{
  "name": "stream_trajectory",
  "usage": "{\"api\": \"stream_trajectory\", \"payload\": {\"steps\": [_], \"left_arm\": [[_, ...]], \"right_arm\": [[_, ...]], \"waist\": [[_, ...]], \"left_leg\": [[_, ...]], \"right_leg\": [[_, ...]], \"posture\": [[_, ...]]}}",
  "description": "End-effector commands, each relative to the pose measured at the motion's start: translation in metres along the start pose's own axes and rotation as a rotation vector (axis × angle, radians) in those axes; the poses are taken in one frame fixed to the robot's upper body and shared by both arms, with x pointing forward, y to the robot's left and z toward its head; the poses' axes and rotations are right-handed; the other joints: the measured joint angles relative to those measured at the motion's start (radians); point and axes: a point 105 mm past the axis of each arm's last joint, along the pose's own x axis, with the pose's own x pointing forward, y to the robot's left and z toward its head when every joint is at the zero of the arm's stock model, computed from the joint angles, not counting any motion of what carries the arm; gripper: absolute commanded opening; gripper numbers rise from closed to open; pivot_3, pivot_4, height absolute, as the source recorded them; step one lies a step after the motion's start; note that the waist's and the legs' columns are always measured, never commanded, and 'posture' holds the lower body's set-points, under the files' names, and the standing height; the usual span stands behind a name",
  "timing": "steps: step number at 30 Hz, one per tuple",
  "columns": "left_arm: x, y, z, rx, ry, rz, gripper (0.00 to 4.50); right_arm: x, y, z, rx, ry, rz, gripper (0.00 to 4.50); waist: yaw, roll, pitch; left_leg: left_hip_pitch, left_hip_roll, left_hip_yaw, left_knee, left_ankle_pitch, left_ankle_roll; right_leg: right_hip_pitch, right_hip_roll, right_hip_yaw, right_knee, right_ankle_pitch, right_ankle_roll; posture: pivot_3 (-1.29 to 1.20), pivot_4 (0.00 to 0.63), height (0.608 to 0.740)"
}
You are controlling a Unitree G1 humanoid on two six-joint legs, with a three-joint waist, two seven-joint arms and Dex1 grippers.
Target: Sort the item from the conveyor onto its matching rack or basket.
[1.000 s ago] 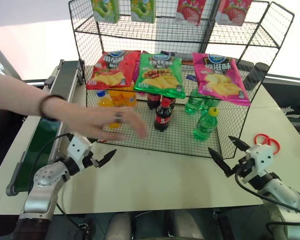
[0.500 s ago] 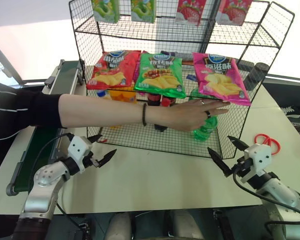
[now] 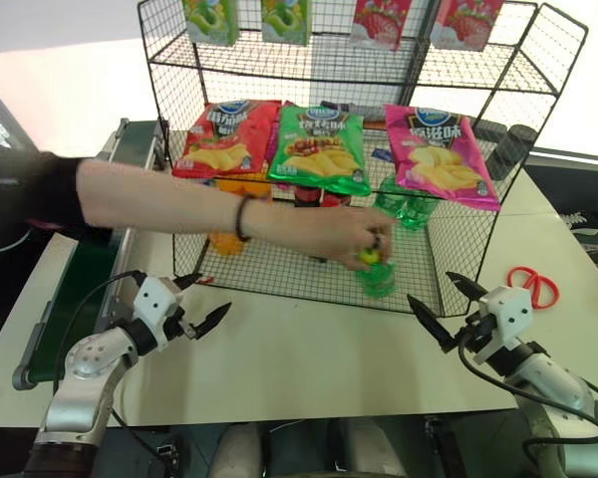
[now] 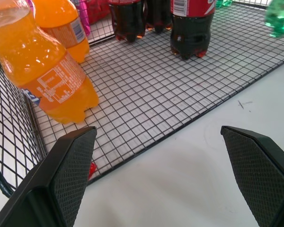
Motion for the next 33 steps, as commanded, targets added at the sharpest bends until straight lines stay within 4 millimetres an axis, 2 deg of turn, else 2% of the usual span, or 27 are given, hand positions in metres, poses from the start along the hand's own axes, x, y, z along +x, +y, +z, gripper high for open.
{"api": "stream_trajectory", "payload": {"steps": [1,10,14,18,22,26,30,33], "left_arm": [[0.002,0.002,0.011,0.024,-0.039,0.011,4.5],[0.0,0.0,0.011,0.016,-0.041,0.025,4.5],[-0.004,0.007,0.014,-0.017,-0.051,0.079,4.5],[-0.018,0.024,0.02,-0.122,-0.083,0.189,4.5],[-0.033,0.032,0.022,-0.175,-0.097,0.255,4.5],[-0.065,0.057,0.027,-0.248,-0.179,0.458,4.5],[-0.089,0.097,0.016,-0.185,-0.148,0.745,4.5],[-0.101,0.119,0.012,-0.185,-0.16,0.907,4.5]], "right_arm": [[0.003,0.003,0.014,-0.021,-0.051,0.009,4.45],[0.006,0.005,0.021,-0.039,-0.07,0.02,4.45],[0.014,0.018,0.027,-0.033,-0.086,0.072,4.45],[0.028,0.038,0.029,-0.02,-0.097,0.138,4.45],[0.038,0.05,0.03,-0.001,-0.108,0.175,4.45],[0.048,0.071,0.033,0.032,-0.127,0.247,4.45],[0.058,0.089,0.035,0.054,-0.133,0.292,4.45],[0.064,0.103,0.038,0.055,-0.136,0.32,4.45]], "waist": [[0.0,0.0,0.0],[0.0,0.0,0.0],[0.0,0.0,0.0],[-0.002,0.0,0.0],[-0.002,0.0,0.0],[-0.001,0.0,0.0],[0.002,-0.001,0.0],[0.001,-0.002,-0.001]], "left_leg": [[0.0,0.0,0.0,0.0,0.0,0.0],[0.0,0.0,0.0,0.0,0.0,0.0],[0.0,0.0,0.0,0.0,0.0,0.0],[0.0,0.0,0.0,0.0,0.0,0.0],[0.0,0.0,0.0,0.0,0.0,0.0],[-0.001,0.0,0.0,0.0,0.0,0.0],[0.0,0.0,0.0,0.0,0.0,0.0],[0.0,-0.001,0.0,0.0,0.0,0.0]], "right_leg": [[0.0,0.0,0.0,0.0,0.0,0.0],[0.0,0.0,0.0,0.0,0.0,0.0],[0.0,0.0,0.0,0.0,0.0,0.0],[-0.001,0.0,0.0,0.0,0.0,0.0],[-0.001,0.0,0.0,0.0,0.0,0.0],[-0.001,0.0,0.0,0.0,0.0,0.0],[0.0,0.0,0.0,0.0,0.0,0.0],[0.0,0.0,0.0,0.0,0.0,0.0]], "posture": [[0.0,0.15,0.74],[0.0,0.15,0.74],[0.0,0.15,0.74],[0.0,0.15,0.74],[0.0,0.15,0.74],[0.0,0.15,0.74],[0.0,0.15,0.74],[0.0,0.15,0.74]]}}
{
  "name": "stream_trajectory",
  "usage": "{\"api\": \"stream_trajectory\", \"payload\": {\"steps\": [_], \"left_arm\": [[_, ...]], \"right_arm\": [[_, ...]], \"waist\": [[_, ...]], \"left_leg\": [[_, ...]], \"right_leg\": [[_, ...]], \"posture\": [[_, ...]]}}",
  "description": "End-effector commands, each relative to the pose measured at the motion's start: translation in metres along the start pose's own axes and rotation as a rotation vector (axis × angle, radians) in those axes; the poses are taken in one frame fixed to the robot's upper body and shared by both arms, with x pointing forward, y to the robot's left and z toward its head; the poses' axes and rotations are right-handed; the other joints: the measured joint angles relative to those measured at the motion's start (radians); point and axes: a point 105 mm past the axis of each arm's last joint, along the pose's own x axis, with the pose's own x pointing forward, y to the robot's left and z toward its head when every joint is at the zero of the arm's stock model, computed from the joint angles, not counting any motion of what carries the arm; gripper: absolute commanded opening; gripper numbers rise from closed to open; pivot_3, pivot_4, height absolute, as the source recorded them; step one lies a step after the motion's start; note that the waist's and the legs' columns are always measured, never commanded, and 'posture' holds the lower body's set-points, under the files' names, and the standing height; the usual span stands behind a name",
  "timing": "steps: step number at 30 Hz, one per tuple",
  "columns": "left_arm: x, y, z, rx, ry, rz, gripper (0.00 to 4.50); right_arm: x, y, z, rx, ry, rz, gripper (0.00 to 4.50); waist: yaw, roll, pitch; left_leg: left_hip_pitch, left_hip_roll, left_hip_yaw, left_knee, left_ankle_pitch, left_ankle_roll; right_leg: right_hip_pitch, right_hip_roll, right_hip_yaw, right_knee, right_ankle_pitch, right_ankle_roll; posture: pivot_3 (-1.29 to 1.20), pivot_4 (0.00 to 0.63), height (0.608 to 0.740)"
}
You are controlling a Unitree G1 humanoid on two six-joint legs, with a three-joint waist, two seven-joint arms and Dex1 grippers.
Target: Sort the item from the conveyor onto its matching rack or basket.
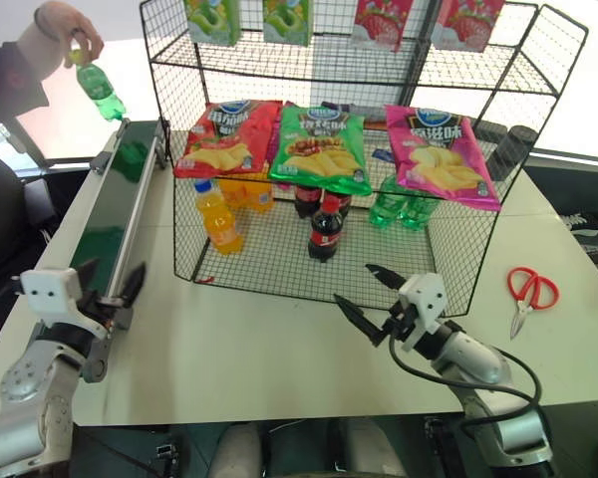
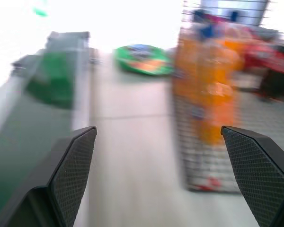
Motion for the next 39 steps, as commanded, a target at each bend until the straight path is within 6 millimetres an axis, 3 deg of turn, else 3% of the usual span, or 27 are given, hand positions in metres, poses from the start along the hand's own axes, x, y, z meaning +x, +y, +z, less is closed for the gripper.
{"api": "stream_trajectory", "payload": {"steps": [1,16,26,39], "left_arm": [[0.003,0.031,0.009,0.025,-0.062,0.186,4.5],[0.025,0.029,-0.012,0.031,-0.035,0.243,4.5],[0.019,0.039,-0.016,0.015,-0.039,0.337,4.5],[0.016,0.036,-0.022,-0.008,-0.039,0.395,4.5]], "right_arm": [[0.012,0.017,0.015,-0.022,-0.051,0.04,4.45],[0.025,0.021,0.02,-0.021,-0.047,0.074,4.45],[0.024,0.025,0.018,0.018,-0.053,0.087,4.45],[0.025,0.027,0.018,0.046,-0.054,0.101,4.45]], "waist": [[-0.001,-0.001,-0.001],[-0.004,-0.004,-0.002],[-0.004,-0.004,-0.002],[-0.004,-0.004,-0.002]], "left_leg": [[-0.001,0.0,0.0,0.0,0.0,0.0],[-0.001,0.0,0.0,0.0,0.0,0.0],[-0.001,0.0,0.0,-0.001,0.0,0.0],[-0.001,0.0,0.0,-0.001,0.0,-0.001]], "right_leg": [[0.0,0.0,0.0,0.0,0.0,0.0],[-0.001,0.0,-0.001,0.0,0.002,0.003],[-0.002,-0.001,-0.001,0.0,0.002,0.003],[-0.002,-0.002,-0.001,0.0,0.001,0.002]], "posture": [[0.0,0.15,0.74],[0.0,0.15,0.74],[0.0,0.15,0.74],[0.0,0.15,0.74]]}}
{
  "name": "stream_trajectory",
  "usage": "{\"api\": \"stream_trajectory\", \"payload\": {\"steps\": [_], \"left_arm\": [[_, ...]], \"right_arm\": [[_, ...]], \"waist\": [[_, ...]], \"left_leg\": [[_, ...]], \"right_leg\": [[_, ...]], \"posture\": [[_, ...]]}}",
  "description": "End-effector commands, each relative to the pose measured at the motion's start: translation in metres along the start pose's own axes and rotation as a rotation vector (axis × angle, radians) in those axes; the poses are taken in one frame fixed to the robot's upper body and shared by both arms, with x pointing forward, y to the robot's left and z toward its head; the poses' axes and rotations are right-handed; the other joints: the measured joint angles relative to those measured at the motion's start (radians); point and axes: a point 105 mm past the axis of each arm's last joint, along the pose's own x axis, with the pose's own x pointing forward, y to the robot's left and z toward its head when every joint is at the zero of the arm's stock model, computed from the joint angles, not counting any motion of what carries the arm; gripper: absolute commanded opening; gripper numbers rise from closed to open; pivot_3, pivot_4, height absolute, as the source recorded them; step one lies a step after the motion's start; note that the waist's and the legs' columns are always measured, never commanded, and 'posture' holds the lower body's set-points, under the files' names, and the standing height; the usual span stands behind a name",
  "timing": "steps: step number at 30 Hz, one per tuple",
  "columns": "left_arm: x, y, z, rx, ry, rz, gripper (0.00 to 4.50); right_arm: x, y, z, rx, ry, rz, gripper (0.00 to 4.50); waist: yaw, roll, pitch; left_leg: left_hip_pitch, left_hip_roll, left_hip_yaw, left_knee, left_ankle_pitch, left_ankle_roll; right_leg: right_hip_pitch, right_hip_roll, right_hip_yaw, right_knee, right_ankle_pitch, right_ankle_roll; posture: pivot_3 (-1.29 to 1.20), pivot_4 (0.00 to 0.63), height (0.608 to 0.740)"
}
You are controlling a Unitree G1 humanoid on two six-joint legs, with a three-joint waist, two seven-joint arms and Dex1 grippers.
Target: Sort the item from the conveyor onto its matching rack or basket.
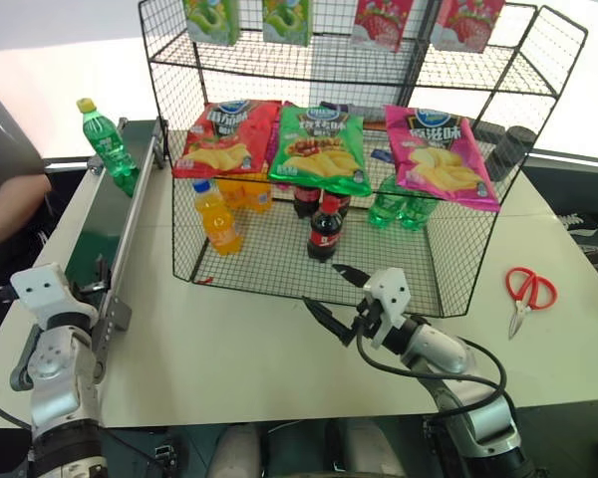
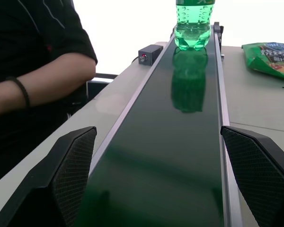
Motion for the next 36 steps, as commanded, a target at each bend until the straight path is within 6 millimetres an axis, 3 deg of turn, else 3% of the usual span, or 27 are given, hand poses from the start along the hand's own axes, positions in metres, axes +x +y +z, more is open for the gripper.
{"api": "stream_trajectory", "payload": {"steps": [1,36], "left_arm": [[-0.0006,0.0052,0.0109,-0.005,-0.049,0.042,4.5],[0.0004,0.0025,0.0205,-0.044,-0.12,0.036,4.5]], "right_arm": [[0.0013,0.0032,0.0123,0.001,-0.048,0.013,4.45],[0.0029,0.0096,0.0134,0.03,-0.048,0.052,4.45]], "waist": [[0.0,0.0,0.0],[0.0,0.0,0.0]], "left_leg": [[0.0,0.0,0.0,0.0,0.0,0.0],[0.0,0.0,0.0,0.0,0.0,0.0]], "right_leg": [[0.0,0.0,0.0,0.0,0.0,0.0],[0.0,0.0,0.0,0.0,-0.001,-0.001]], "posture": [[0.0,0.15,0.74],[0.0,0.15,0.74]]}}
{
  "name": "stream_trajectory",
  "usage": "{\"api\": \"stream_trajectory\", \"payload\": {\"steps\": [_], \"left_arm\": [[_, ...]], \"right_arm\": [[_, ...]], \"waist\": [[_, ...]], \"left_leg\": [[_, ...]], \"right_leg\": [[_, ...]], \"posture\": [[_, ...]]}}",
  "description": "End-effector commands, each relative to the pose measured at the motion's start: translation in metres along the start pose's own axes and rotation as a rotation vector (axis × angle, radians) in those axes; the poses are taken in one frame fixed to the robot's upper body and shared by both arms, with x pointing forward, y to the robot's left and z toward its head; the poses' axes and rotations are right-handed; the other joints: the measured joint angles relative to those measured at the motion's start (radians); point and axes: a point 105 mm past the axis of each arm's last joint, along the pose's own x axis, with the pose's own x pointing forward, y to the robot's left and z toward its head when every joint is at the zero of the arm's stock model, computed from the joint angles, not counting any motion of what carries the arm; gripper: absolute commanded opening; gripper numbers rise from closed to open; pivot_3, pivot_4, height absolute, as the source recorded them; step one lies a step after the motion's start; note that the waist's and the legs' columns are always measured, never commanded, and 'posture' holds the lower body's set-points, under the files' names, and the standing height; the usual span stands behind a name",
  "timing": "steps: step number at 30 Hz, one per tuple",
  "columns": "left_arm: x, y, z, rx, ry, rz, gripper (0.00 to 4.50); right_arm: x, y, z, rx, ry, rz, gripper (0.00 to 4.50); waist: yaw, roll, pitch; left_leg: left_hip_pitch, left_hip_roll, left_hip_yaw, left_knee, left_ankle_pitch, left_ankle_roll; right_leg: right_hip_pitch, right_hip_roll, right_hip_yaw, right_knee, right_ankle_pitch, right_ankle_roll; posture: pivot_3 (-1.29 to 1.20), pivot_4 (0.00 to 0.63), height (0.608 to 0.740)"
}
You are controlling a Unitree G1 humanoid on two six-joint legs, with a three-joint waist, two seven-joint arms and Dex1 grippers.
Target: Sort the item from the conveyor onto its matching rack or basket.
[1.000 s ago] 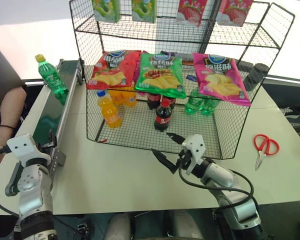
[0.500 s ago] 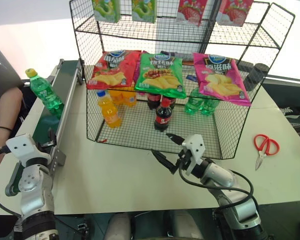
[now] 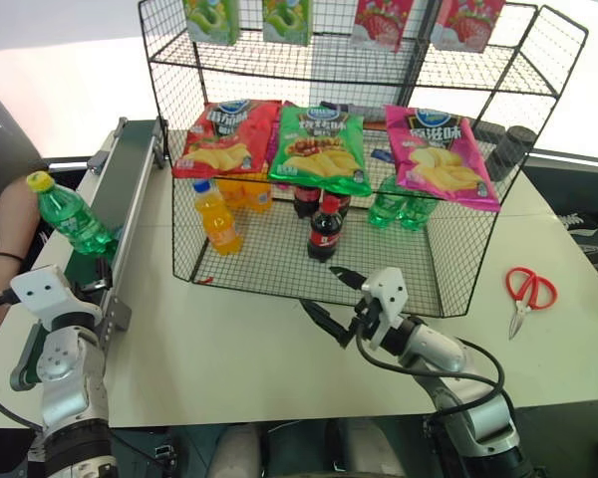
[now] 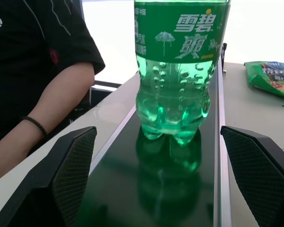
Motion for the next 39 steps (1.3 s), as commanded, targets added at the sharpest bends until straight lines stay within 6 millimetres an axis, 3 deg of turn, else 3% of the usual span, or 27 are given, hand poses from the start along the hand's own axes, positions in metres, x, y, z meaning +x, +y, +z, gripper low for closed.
{"api": "stream_trajectory", "payload": {"steps": [1,9,14,17,20,25,28,35,39], "left_arm": [[0.003,0.005,0.015,-0.001,-0.062,0.01,4.5],[0.002,0.005,0.017,-0.011,-0.074,0.015,4.5],[0.0,0.006,0.017,-0.015,-0.076,0.018,2.79],[-0.001,0.006,0.018,-0.006,-0.083,0.015,2.75],[-0.002,-0.006,0.037,0.032,-0.142,-0.081,2.75],[-0.012,-0.056,0.068,0.086,-0.231,-0.377,2.75],[-0.029,-0.091,0.073,0.073,-0.234,-0.584,2.75],[-0.085,-0.163,0.053,0.029,-0.15,-1.037,2.75],[-0.114,-0.207,0.035,0.035,-0.127,-1.314,2.75]], "right_arm": [[0.001,0.006,0.014,-0.018,-0.052,0.027,4.45],[-0.001,0.007,0.01,-0.009,-0.044,0.035,4.45],[-0.001,0.007,0.009,-0.009,-0.043,0.041,4.5],[-0.001,0.007,0.009,-0.009,-0.042,0.042,4.5],[-0.001,0.006,0.009,-0.019,-0.04,0.042,4.5],[-0.007,-0.006,0.014,-0.098,-0.038,0.024,4.5],[-0.011,-0.009,0.018,-0.115,-0.04,0.041,4.5],[-0.008,0.014,0.035,-0.086,-0.077,0.163,4.5],[-0.001,0.014,0.042,-0.075,-0.1,0.155,4.5]], "waist": [[0.0,0.0,0.0],[0.0,0.0,0.0],[0.002,0.0,0.0],[0.002,0.0,0.0],[0.001,0.0,0.0],[0.002,-0.004,-0.001],[0.0,-0.003,-0.001],[-0.003,0.0,0.001],[0.002,0.0,0.001]], "left_leg": [[0.0,0.0,0.0,0.0,0.0,0.0],[0.0,0.0,0.0,0.0,0.0,0.0],[0.0,0.0,0.0,0.0,0.0,0.0],[0.0,-0.001,0.0,0.0,0.0,0.0],[0.0,-0.001,0.0,0.0,0.0,0.0],[-0.009,-0.001,0.0,0.001,0.001,-0.002],[-0.013,-0.003,0.0,0.001,0.001,-0.002],[-0.012,-0.004,0.0,0.0,0.001,-0.001],[-0.012,-0.004,0.0,0.002,0.001,-0.001]], "right_leg": [[0.0,0.0,0.0,0.0,0.0,0.0],[0.0,0.0,0.0,0.0,0.0,0.0],[0.0,-0.001,0.0,0.0,0.0,0.0],[0.0,-0.001,0.0,0.0,0.0,0.0],[0.0,-0.001,-0.001,0.0,0.0,0.0],[-0.007,-0.003,-0.003,0.0,0.0,-0.001],[-0.009,-0.006,-0.003,-0.001,0.0,-0.001],[-0.008,-0.006,-0.003,-0.002,0.0,0.0],[-0.007,-0.006,-0.003,-0.002,0.0,-0.001]], "posture": [[0.0,0.15,0.74],[0.0,0.15,0.74],[0.0,0.15,0.74],[0.0,0.15,0.74],[0.0,0.15,0.74],[0.0,0.15,0.74],[0.0,0.15,0.74],[0.0,0.15,0.74],[0.0,0.15,0.74]]}}
